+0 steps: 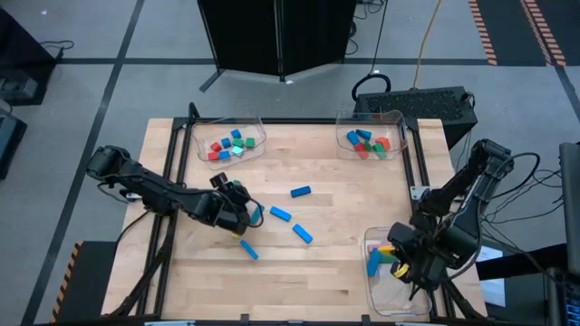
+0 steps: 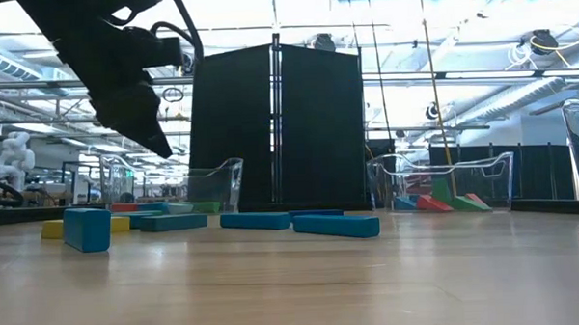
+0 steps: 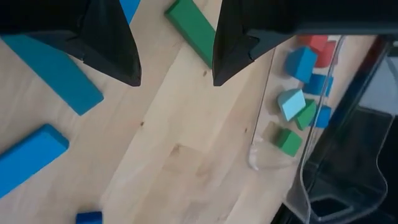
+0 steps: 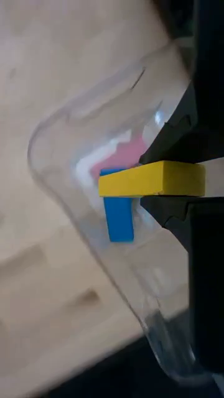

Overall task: Sort blocks by size
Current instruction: Put the yellow rectangular block into the bottom right transparent bin, then put the green rectangular block into the bottom right transparent bin

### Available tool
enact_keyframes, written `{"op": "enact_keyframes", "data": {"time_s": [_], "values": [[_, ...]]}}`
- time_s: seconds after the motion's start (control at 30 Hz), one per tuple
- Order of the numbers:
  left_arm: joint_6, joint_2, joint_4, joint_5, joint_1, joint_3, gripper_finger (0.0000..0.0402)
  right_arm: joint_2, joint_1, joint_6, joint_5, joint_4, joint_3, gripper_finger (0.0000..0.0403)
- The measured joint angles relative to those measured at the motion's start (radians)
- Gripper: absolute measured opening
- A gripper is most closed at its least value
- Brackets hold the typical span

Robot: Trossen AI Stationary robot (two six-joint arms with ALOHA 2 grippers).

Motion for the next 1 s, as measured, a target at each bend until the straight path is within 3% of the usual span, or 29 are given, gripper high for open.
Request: {"op": "enact_keyframes", "data": {"time_s": [0.2,0.43,0.8,1.0], "values": [[-0.037,0.000,-0.022,0.045,0.018,0.000,0.0199,-0.001,0.000,0.133,-0.058,-0.126,-0.020,0.0050],[-0.053,0.000,-0.045,0.077,0.017,-0.019,0.0199,0.000,0.000,0.117,-0.159,0.108,-0.143,0.0059],[-0.159,0.001,-0.121,0.110,0.026,-0.031,0.0199,0.000,-0.001,0.077,-0.183,0.138,-0.161,0.0197],[-0.161,0.001,-0.125,0.130,0.059,-0.031,0.0200,0.000,-0.001,0.086,-0.178,0.139,-0.161,0.0231]]}}
